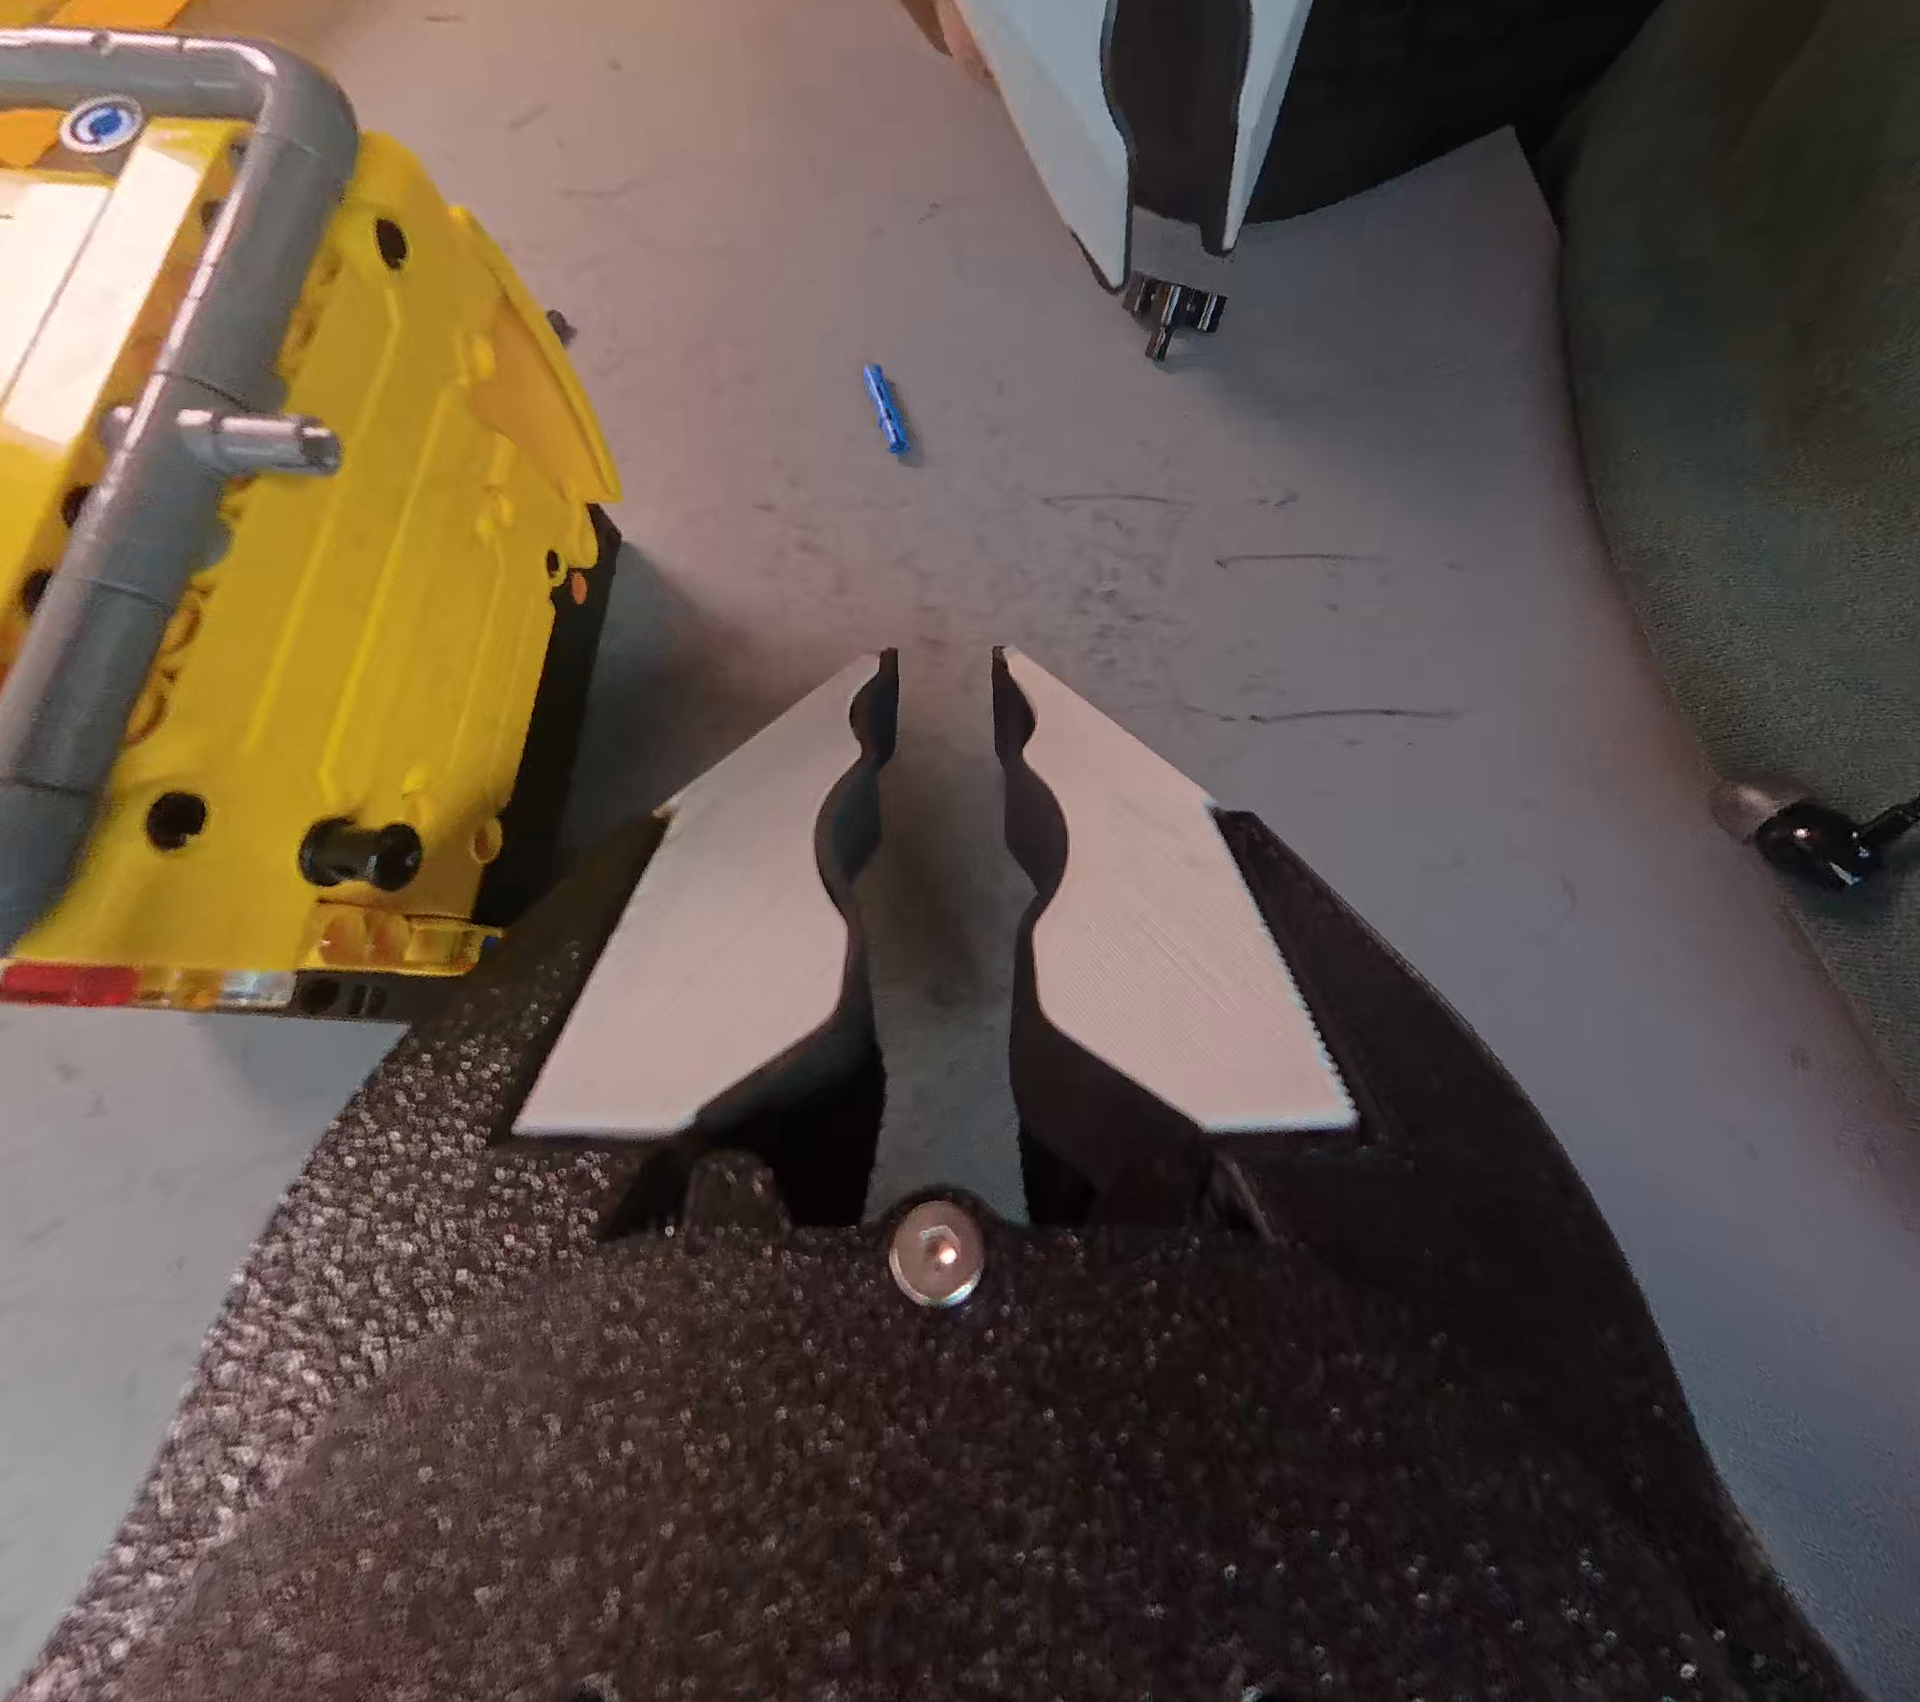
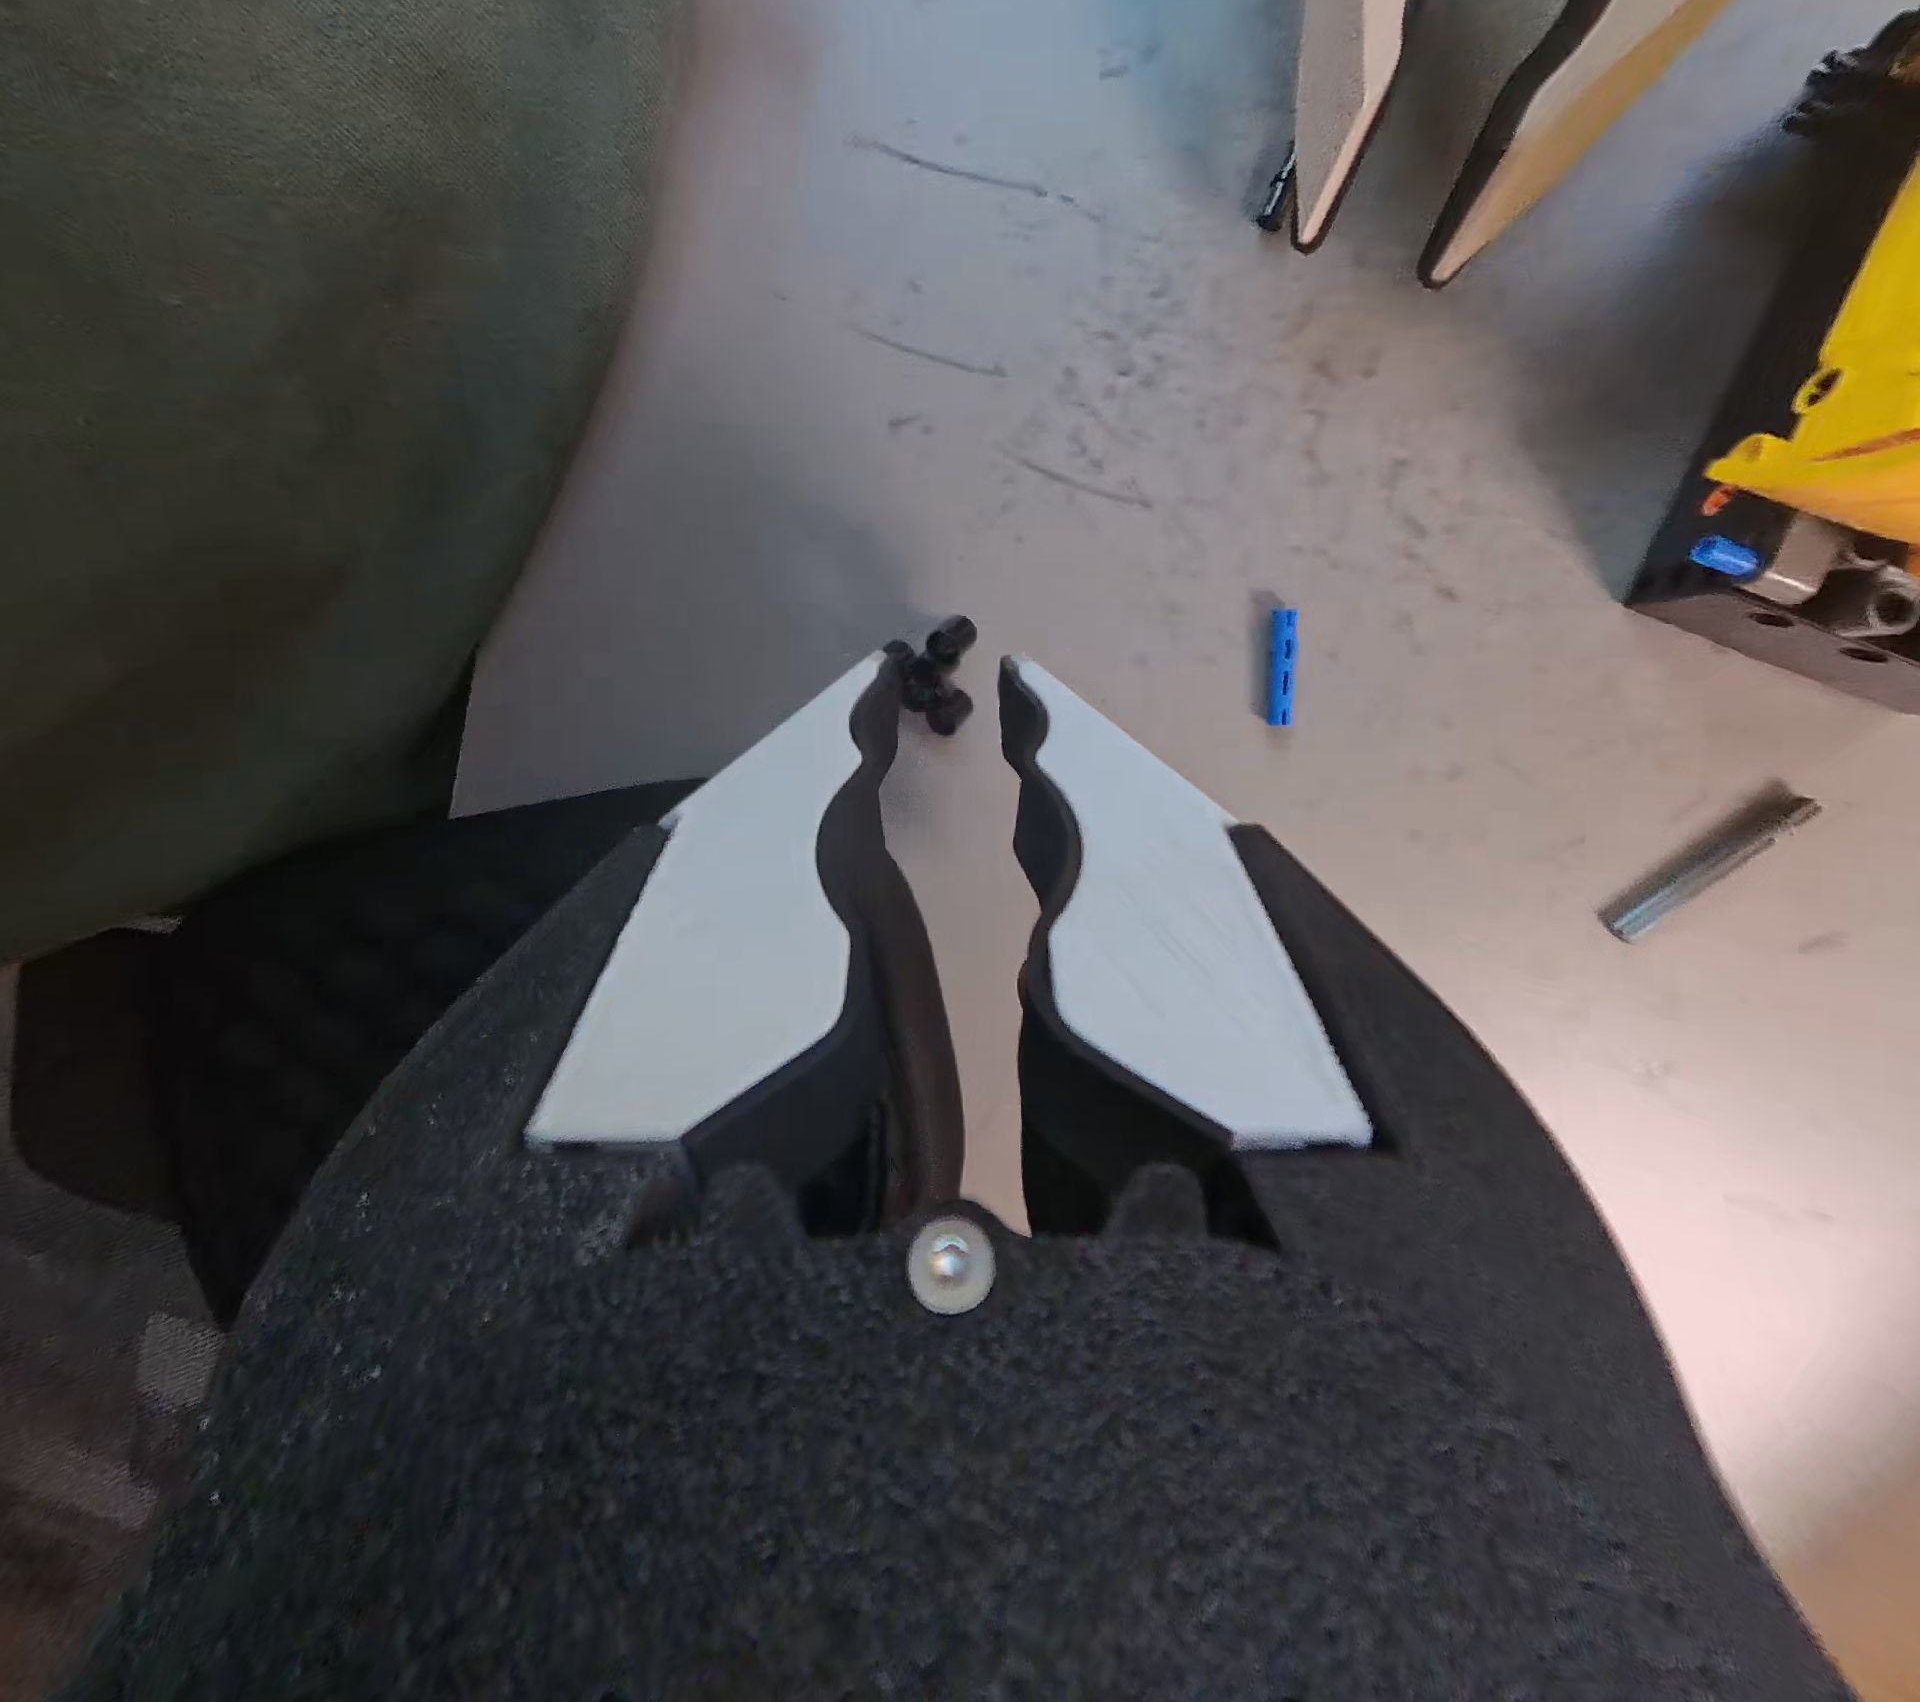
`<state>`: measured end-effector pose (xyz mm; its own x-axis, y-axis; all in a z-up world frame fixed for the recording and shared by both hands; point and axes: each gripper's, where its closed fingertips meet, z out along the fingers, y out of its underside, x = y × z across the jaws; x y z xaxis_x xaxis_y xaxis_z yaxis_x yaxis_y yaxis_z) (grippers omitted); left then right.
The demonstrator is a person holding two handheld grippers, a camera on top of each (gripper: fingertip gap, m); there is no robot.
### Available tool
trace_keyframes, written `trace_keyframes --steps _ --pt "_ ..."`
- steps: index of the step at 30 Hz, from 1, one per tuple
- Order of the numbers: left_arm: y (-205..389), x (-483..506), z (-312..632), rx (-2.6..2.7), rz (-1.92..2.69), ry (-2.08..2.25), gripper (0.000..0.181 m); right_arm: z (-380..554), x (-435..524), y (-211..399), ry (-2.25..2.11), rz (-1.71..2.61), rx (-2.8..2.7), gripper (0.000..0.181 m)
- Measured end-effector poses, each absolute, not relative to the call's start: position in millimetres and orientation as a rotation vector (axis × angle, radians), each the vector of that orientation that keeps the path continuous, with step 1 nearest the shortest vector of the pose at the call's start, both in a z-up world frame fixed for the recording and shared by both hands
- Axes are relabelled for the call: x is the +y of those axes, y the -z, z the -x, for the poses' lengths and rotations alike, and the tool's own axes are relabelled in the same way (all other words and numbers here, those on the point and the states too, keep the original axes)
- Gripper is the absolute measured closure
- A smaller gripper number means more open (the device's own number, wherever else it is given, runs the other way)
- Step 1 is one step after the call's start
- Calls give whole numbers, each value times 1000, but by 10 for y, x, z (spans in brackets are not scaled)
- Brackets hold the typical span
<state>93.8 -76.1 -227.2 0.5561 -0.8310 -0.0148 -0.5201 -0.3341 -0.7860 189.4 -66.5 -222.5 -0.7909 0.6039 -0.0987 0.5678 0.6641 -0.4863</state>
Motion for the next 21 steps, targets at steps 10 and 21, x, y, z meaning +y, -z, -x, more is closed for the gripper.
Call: trace_keyframes --steps 10,21 --pt "2102 -893 -1145 1076 1927 703 148 -1425 -948 1843 -1169 897 -2384 174" --pt "1528 -841 -1130 830 1730 932 159 -918 -910 1314 -1202 704 -1838 174"
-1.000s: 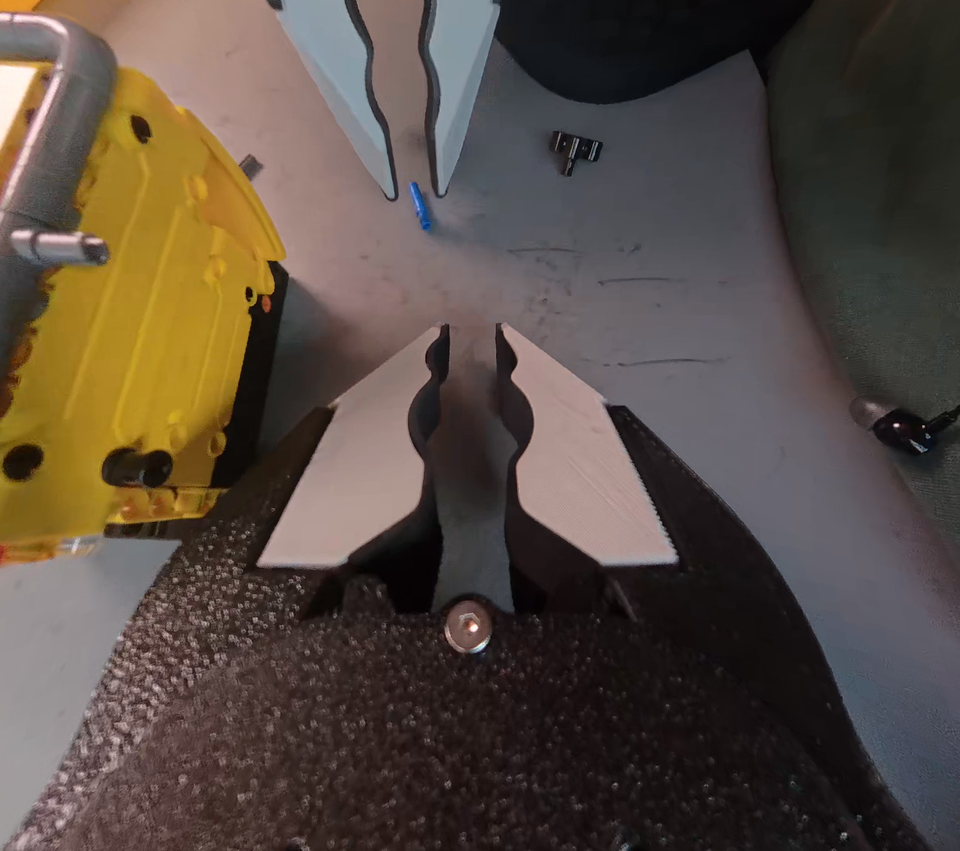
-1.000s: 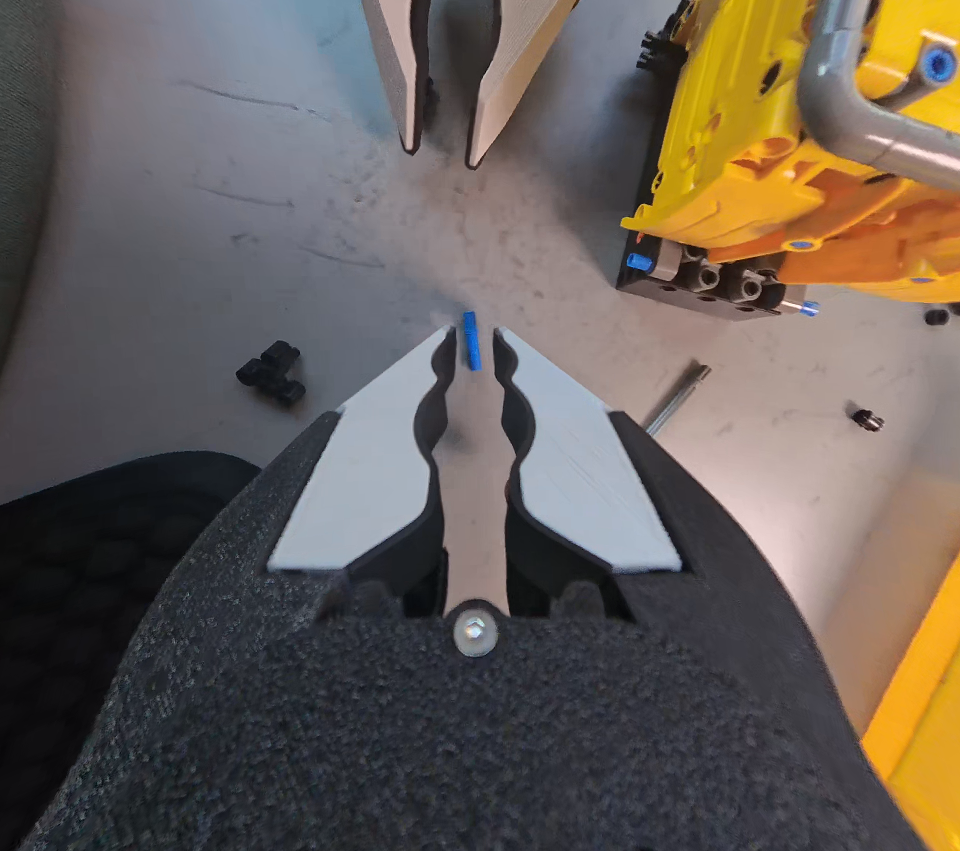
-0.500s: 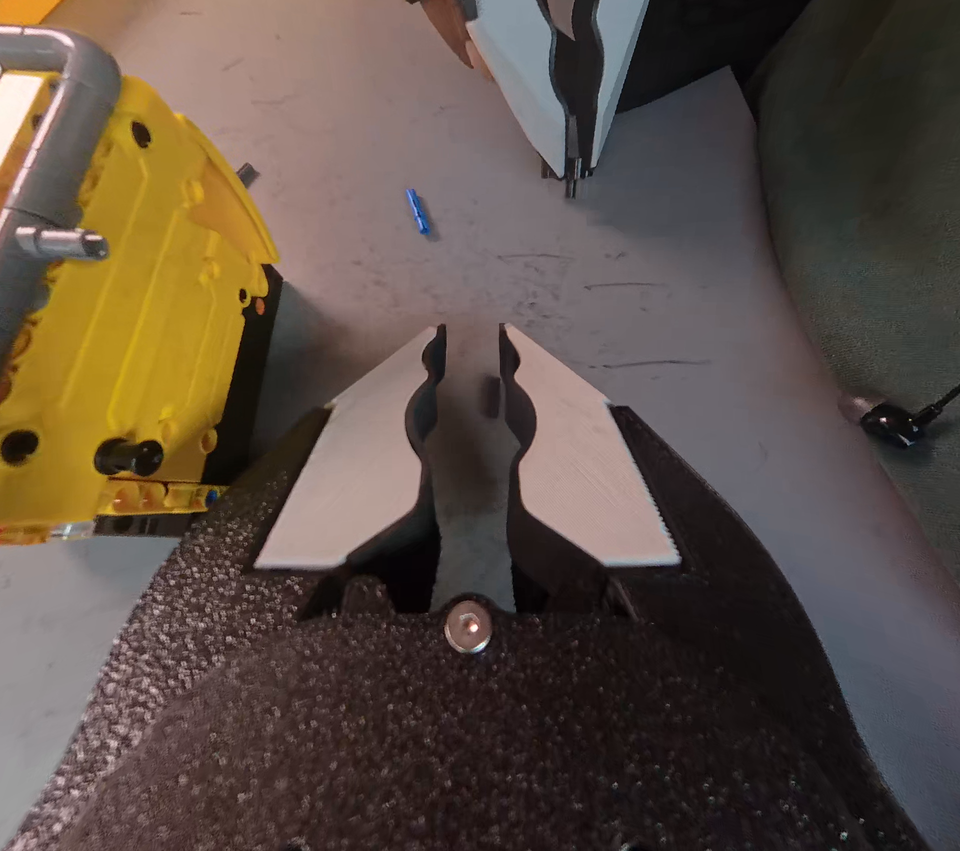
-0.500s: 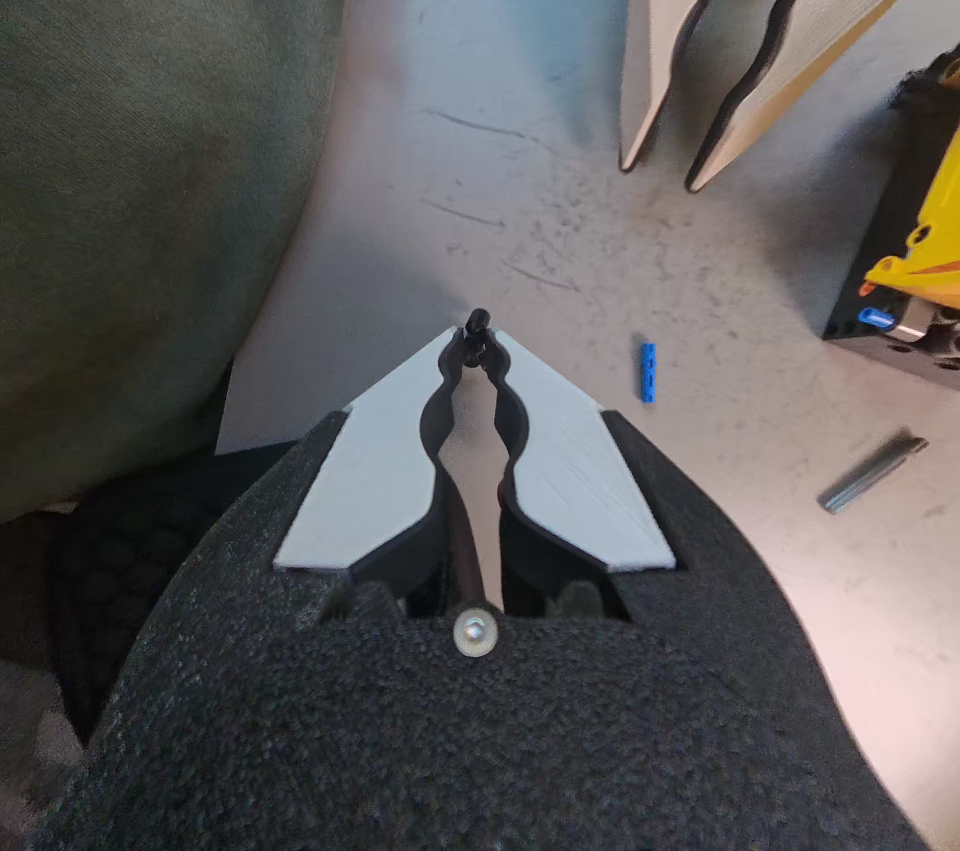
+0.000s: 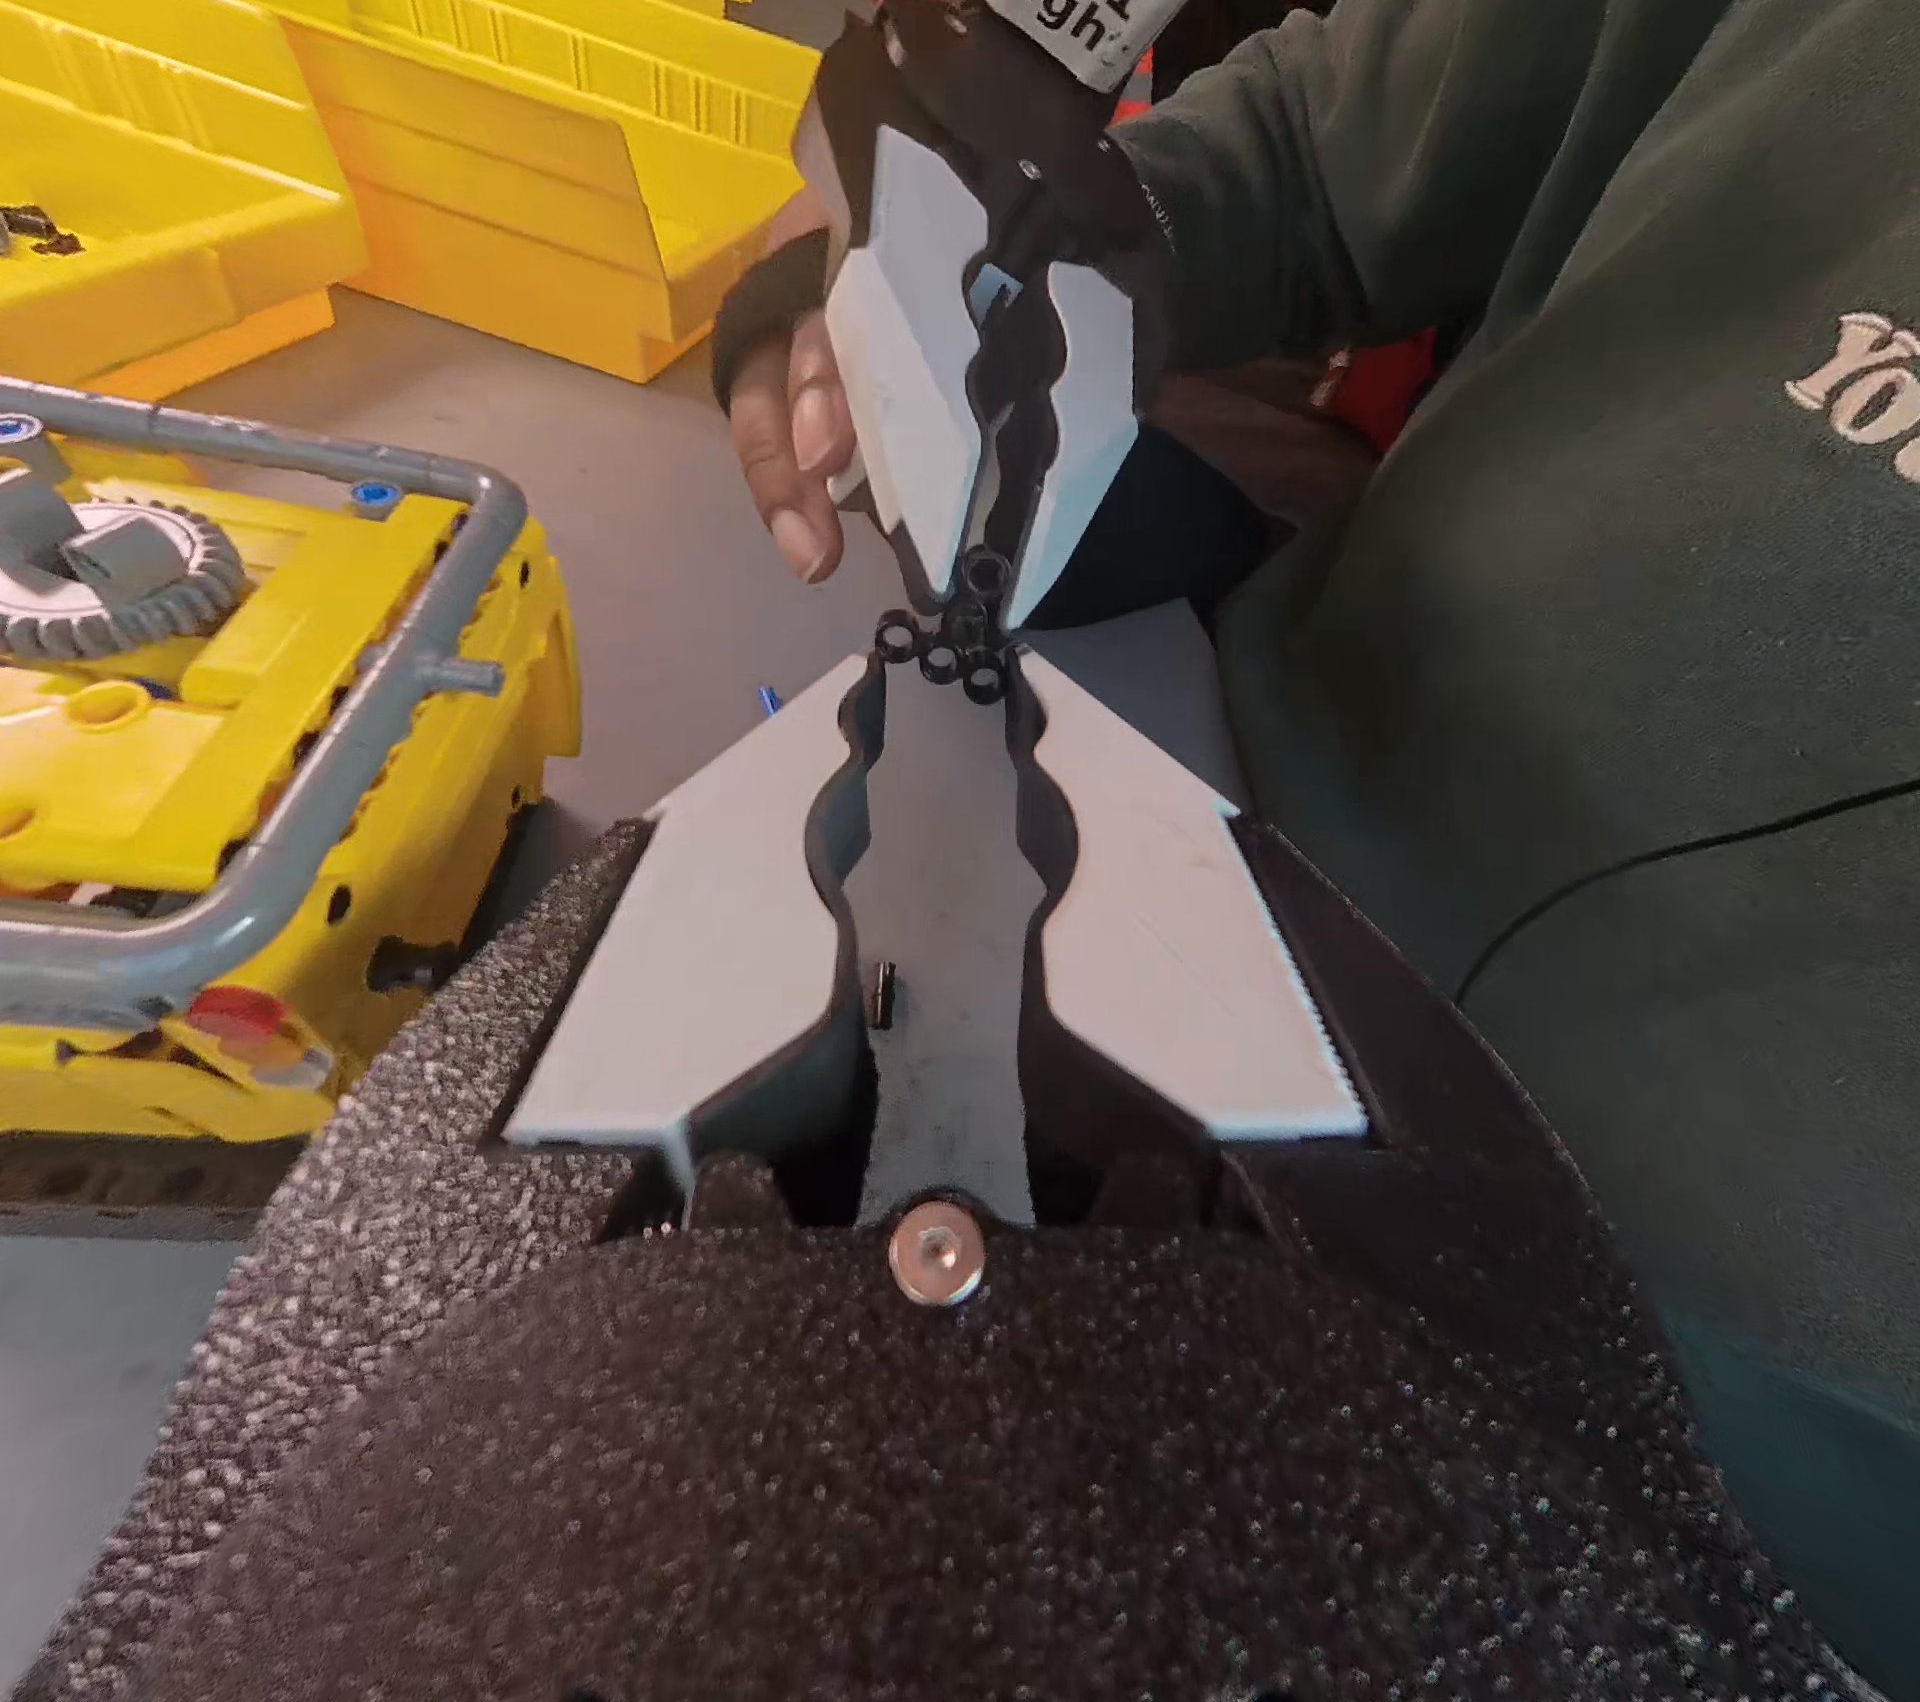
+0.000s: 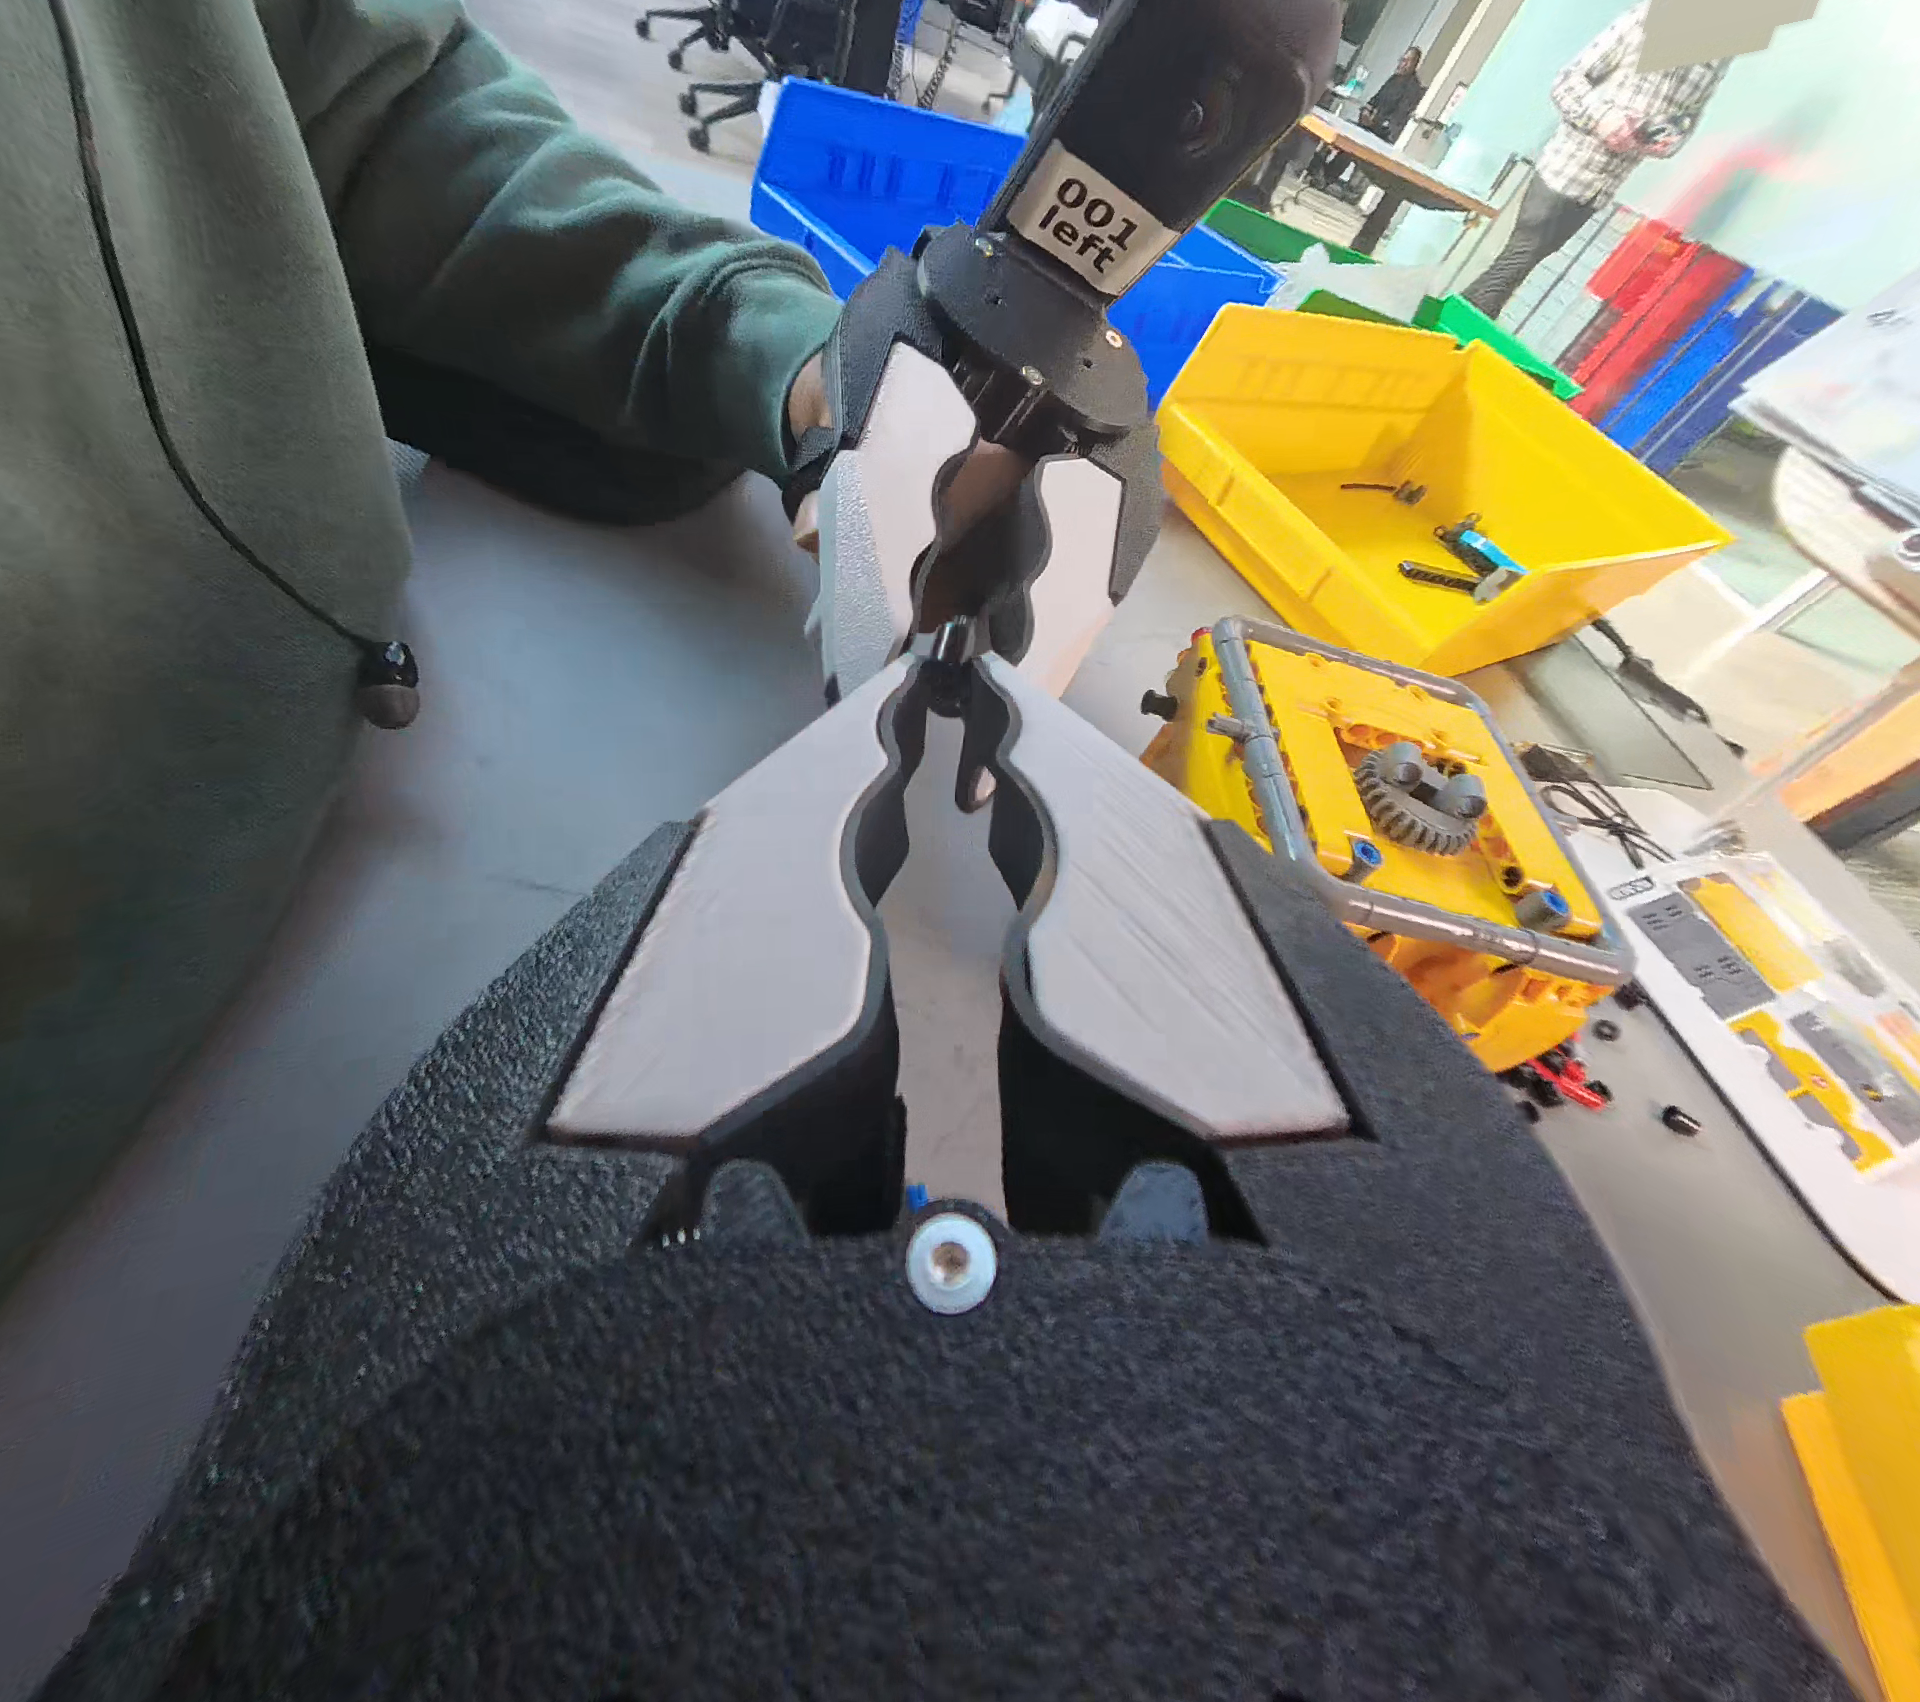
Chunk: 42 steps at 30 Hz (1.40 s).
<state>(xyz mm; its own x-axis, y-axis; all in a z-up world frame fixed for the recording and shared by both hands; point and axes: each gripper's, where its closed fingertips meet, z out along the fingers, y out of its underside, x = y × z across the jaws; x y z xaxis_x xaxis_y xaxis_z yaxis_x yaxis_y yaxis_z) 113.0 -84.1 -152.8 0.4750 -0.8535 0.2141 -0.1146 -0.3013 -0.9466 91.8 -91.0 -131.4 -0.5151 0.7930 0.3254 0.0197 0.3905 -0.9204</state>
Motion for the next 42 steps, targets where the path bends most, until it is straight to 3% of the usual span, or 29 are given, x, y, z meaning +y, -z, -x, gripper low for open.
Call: trace_keyframes --steps 2,8,14,20,25,30,34,42 --pt "1622 -838 -1099 855 1777 909 168 -928 -879 1424 -1085 675 -1861 172" --pt "2052 -822 -1075 1003 1954 697 171 -1026 -860 1860 -842 652 -2021 173" --pt "2417 -879 -1095 1263 2026 491 176 -1152 -918 2040 -858 674 -2190 171" --pt "2435 -858 -1179 1382 1995 502 175 -1154 -786 2153 -893 803 -2346 164" --pt "2435 -808 -1150 1346 2008 516 164 -1162 -757 2324 -862 872 -2419 180" --pt "2418 -706 -994 1254 2044 436 165 -1224 -744 2358 -809 949 -2424 181" --pt "2343 -653 -855 1160 2049 390 166 -1326 -805 2308 -844 990 -2433 170" --pt "2290 -951 -815 1192 2080 539 159 -1391 -807 2396 -846 1028 -2509 167"
